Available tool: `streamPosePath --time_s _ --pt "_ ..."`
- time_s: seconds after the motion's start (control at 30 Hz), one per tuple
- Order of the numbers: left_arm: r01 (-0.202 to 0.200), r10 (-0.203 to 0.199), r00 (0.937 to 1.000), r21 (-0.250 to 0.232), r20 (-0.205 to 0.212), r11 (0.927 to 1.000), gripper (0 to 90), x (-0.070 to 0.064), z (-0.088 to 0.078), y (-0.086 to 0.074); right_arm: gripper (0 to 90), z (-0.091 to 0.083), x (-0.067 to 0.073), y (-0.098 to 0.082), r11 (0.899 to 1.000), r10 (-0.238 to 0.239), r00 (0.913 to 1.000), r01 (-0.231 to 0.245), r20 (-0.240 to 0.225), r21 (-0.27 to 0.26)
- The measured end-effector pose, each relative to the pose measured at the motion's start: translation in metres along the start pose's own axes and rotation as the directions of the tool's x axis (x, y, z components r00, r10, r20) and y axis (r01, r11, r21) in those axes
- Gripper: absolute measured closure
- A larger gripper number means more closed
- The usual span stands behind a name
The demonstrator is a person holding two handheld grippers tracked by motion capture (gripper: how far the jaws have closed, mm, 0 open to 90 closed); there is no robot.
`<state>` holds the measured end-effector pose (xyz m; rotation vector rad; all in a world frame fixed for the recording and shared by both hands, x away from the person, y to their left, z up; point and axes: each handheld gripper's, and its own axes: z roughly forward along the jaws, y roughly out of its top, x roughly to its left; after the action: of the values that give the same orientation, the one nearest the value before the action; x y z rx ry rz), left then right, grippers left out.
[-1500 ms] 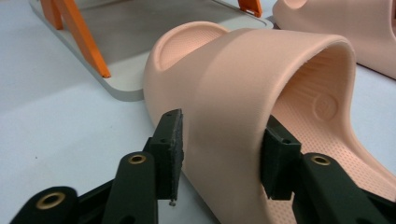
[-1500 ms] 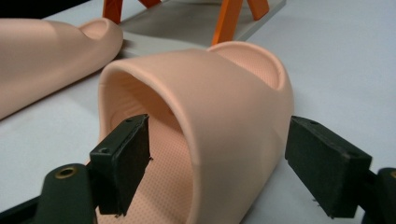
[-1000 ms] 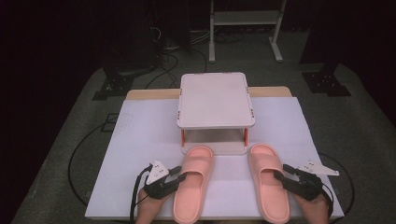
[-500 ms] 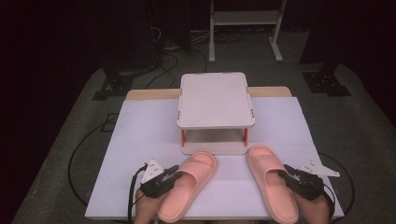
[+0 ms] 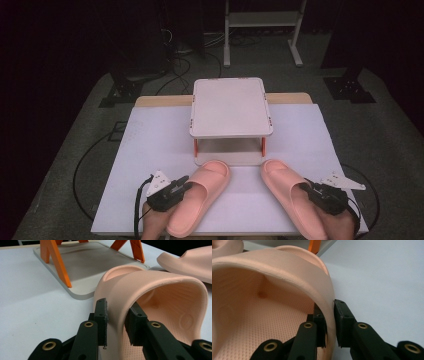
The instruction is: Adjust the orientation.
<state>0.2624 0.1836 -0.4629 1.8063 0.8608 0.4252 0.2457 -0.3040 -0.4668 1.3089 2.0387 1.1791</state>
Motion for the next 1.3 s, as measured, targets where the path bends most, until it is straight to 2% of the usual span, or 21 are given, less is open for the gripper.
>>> streamPosePath --time_s 0.13,0.3,0.47,0.6,0.77,0.9,1.0,1.13,1.3 --pt "0.014 -0.014 0.9999 -0.018 0.009 0.9997 74.3 0.001 -0.003 0.001 80.9 -0.003 0.0 0.001 1.0 0.002 0.9999 -0.002 -0.01 -0.015" --pt "0.008 -0.008 0.9999 -0.026 0.013 0.9996 75.5 0.001 -0.006 0.002 81.1 -0.007 0.002 0.003 0.999 -0.012 0.9996 0.011 -0.024 -0.035" --pt "0.02 -0.019 0.9997 -0.044 0.016 0.9989 76.3 0.001 -0.01 0.002 81.4 -0.009 0.005 0.006 0.999 -0.021 0.9991 0.019 -0.038 -0.043" --pt "0.023 -0.022 0.9996 -0.043 0.019 0.9988 75.5 0.001 -0.011 0.002 81.4 -0.009 0.011 0.009 0.997 -0.057 0.9979 0.056 -0.032 -0.045" --pt "0.024 -0.022 0.9995 -0.056 0.023 0.9982 75.5 0.001 -0.011 0.004 81.4 -0.014 0.013 0.01 0.997 -0.05 0.9977 0.047 -0.046 -0.063" --pt "0.011 -0.009 0.9991 -0.055 0.041 0.9984 76.4 0.0 -0.012 0.005 81.4 -0.016 0.013 0.01 0.997 -0.054 0.9974 0.051 -0.048 -0.062" --pt "0.004 -0.001 0.9988 -0.063 0.048 0.998 76.3 -0.002 -0.013 0.007 81.3 -0.018 0.014 0.012 0.996 -0.046 0.9975 0.042 -0.053 -0.08" --pt "0.017 -0.013 0.9983 -0.078 0.056 0.9968 76.4 -0.004 -0.017 0.008 81.4 -0.017 0.014 0.012 0.996 -0.035 0.9976 0.03 -0.059 -0.085" --pt "0.019 -0.014 0.9982 -0.097 0.059 0.9951 77.1 -0.003 -0.02 0.011 81.4 -0.018 0.017 0.015 0.996 -0.042 0.9971 0.037 -0.063 -0.085"
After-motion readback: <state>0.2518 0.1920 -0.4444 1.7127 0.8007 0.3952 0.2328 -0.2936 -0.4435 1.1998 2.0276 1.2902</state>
